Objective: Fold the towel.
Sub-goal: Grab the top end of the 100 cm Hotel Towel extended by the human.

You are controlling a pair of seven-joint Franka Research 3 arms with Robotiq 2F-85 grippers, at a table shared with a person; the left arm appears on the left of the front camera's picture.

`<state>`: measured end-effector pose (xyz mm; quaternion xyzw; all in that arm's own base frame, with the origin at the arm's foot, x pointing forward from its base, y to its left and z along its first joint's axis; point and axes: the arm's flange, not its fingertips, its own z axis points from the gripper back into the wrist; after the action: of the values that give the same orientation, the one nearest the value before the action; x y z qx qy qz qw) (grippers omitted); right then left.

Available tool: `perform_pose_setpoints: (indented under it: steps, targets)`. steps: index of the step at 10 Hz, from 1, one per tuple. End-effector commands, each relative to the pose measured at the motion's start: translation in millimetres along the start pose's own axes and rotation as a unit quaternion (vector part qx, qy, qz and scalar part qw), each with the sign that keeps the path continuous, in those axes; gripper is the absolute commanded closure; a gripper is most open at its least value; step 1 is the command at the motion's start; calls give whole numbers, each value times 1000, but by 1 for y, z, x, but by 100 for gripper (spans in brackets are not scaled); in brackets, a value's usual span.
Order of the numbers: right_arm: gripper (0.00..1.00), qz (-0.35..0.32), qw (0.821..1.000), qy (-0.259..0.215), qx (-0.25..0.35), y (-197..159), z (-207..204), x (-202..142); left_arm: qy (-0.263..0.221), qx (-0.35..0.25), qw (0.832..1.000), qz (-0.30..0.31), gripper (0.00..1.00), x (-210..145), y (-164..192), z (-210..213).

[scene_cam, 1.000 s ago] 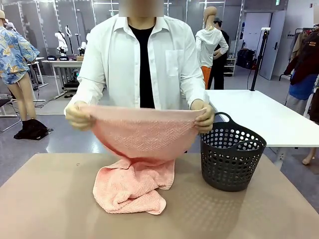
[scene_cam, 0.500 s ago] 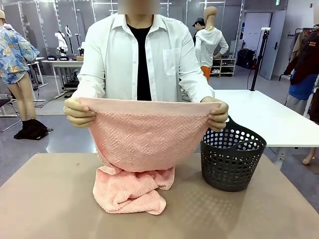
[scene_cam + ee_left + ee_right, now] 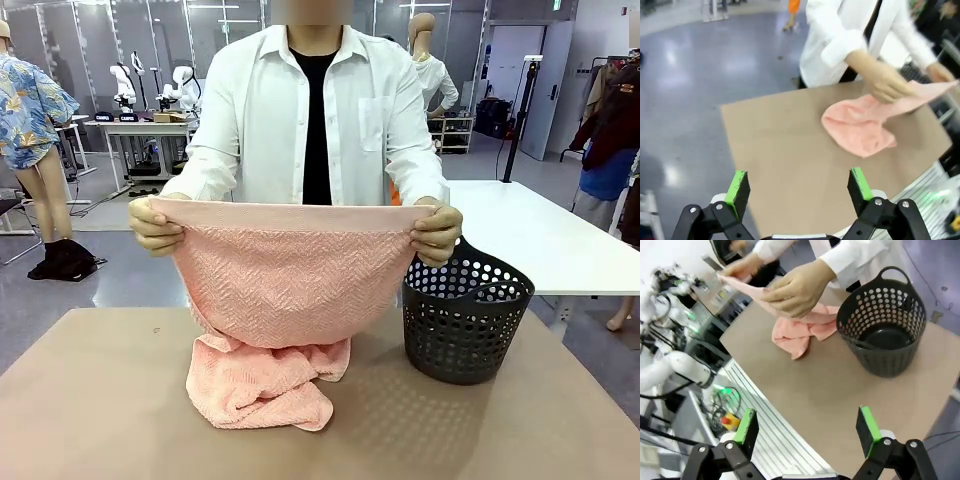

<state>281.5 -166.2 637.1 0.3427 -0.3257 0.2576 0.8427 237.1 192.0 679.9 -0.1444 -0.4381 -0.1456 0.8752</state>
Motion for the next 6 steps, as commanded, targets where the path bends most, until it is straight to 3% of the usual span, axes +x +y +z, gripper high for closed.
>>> perform_pose_setpoints:
  steps: [1, 3, 4, 6]
  targets:
    - [0, 70, 993, 49, -85, 31, -14, 30, 45, 70, 989, -120, 0, 42, -40, -10]
    - [0, 182, 968, 100, -140, 77, -27, 59, 49, 144, 954, -257, 0, 83, -100, -22]
    - [0, 226, 952, 120, -165, 106, -36, 74, 68, 147, 933, -322, 0, 99, -137, -29]
    - [0, 266, 933, 143, -197, 147, -53, 91, 84, 142, 916, -366, 0, 113, -182, -46]
